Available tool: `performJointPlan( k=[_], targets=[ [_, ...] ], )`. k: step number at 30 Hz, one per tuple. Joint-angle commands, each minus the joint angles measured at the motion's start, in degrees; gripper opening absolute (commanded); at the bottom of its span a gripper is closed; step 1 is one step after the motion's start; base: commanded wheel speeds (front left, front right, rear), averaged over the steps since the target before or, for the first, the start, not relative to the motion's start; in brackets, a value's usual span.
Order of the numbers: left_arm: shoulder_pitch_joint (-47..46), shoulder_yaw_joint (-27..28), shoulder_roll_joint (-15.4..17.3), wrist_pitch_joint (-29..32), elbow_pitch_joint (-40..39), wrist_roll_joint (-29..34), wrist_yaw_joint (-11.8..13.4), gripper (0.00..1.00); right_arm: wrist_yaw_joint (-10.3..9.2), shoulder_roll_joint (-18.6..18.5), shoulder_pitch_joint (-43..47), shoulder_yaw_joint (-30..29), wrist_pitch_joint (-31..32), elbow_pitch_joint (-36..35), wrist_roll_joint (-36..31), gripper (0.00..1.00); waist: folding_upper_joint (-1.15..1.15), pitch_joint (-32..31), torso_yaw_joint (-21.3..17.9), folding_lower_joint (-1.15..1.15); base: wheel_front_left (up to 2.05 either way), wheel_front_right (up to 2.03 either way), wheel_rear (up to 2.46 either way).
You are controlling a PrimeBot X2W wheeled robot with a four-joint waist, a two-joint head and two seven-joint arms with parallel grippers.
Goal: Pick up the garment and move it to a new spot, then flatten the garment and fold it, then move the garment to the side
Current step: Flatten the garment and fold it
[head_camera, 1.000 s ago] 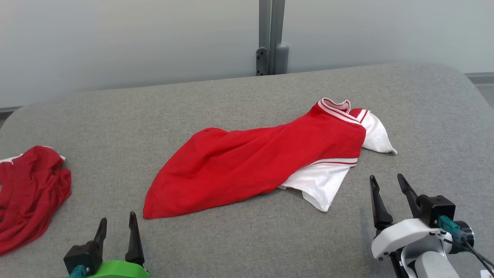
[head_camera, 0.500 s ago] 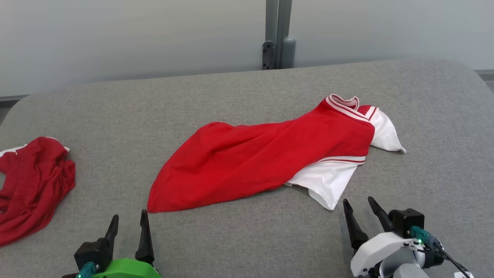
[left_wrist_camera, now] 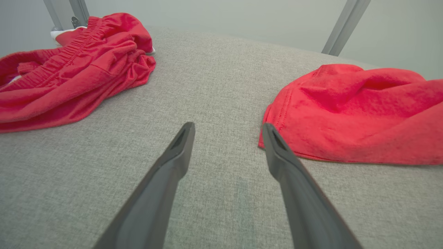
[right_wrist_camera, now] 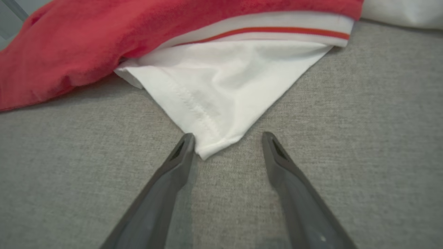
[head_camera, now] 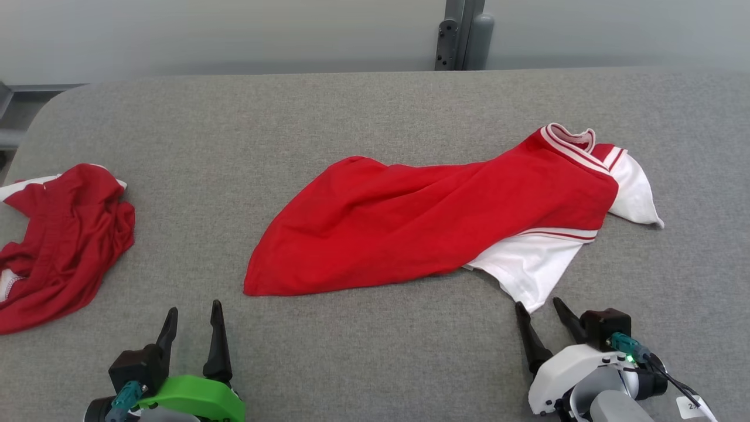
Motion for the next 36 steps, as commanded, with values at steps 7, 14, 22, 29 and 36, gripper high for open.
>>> performJointPlan(
  k=[7, 14, 22, 29, 36],
  targets=[
    [-0.83, 0.21, 0.27, 0.01, 0.3, 0.11, -0.42, 1.0, -0.05, -0.03, 0.43, -0.01, 0.47, 3.05, -1.46, 0.0, 0.0, 0.79, -0.24, 0.0, 0.0, 0.0, 0.0],
    [-1.29, -0.46, 0.28, 0.01, 0.68, -1.51, -1.08, 1.0, -0.13, -0.51, 1.91, -6.05, 0.37, 1.24, -5.44, 0.0, 0.0, 0.58, -3.01, 0.0, 0.0, 0.0, 0.0],
    [-0.13, -0.93, 0.28, 0.01, 3.62, -3.94, -0.96, 1.0, -0.12, -1.38, 4.78, -12.41, 0.31, -0.61, -8.61, 0.0, 0.0, -0.36, -6.75, 0.0, 0.0, 0.0, 0.0],
    [-1.28, -0.53, 0.27, 0.01, 6.17, -5.34, -1.64, 1.0, -0.08, -1.79, 4.54, -14.26, 0.18, -2.11, -9.59, 0.0, 0.0, 0.67, -9.75, 0.0, 0.0, 0.0, 0.0],
    [-3.49, -1.5, 0.28, 0.01, 8.92, -5.78, -2.61, 1.0, -0.08, -1.7, 2.5, -13.49, 0.16, -4.04, -9.31, 0.0, 0.0, 2.44, -11.96, 0.0, 0.0, 0.0, 0.0]
  ],
)
